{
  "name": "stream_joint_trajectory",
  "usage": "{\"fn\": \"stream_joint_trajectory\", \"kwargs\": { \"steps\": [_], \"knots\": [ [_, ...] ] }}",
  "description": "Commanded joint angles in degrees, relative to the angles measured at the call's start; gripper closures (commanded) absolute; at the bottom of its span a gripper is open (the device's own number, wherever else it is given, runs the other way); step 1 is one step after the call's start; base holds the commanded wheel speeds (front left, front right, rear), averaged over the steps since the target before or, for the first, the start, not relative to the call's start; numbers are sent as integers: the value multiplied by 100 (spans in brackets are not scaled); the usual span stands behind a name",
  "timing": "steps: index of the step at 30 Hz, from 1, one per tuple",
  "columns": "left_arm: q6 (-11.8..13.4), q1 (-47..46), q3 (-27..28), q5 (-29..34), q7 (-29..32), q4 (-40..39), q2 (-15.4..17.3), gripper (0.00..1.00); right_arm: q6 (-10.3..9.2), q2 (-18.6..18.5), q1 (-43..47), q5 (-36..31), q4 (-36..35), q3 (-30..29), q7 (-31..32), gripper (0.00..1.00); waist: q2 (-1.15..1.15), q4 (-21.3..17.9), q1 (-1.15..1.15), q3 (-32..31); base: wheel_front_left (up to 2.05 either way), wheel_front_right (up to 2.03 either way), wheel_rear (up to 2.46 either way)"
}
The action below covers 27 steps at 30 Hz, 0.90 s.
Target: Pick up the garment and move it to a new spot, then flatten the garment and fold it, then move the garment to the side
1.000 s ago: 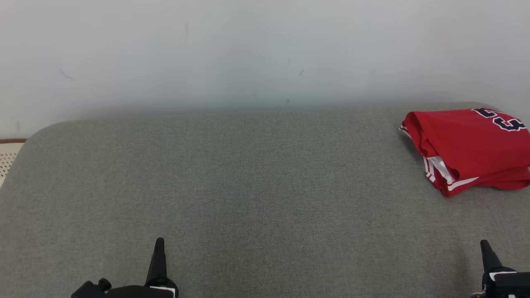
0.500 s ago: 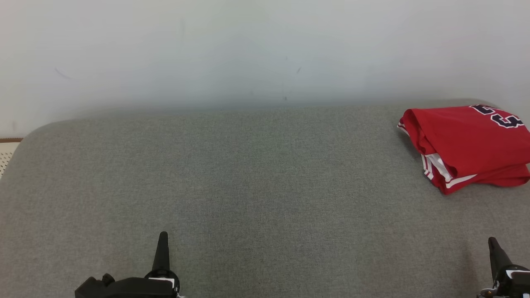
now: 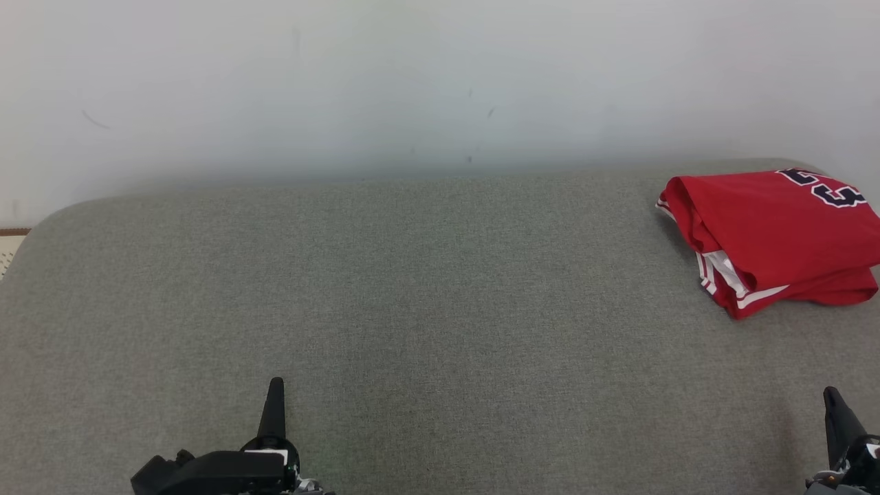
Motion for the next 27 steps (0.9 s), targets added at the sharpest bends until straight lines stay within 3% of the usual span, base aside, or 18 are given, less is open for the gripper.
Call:
{"fn": "stream_joint_trajectory", "kwargs": {
  "steps": [1,27],
  "knots": [
    [-53,-111,-35,-184,4,36,8,100,2,-40,-89,150,-2,-59,60,100,0,-6,-1,6,0,0,0],
    [-160,-407,-298,-1263,44,313,7,100,2,-52,-263,1045,129,-487,455,100,0,-83,-1,88,0,0,0]
  ]
}}
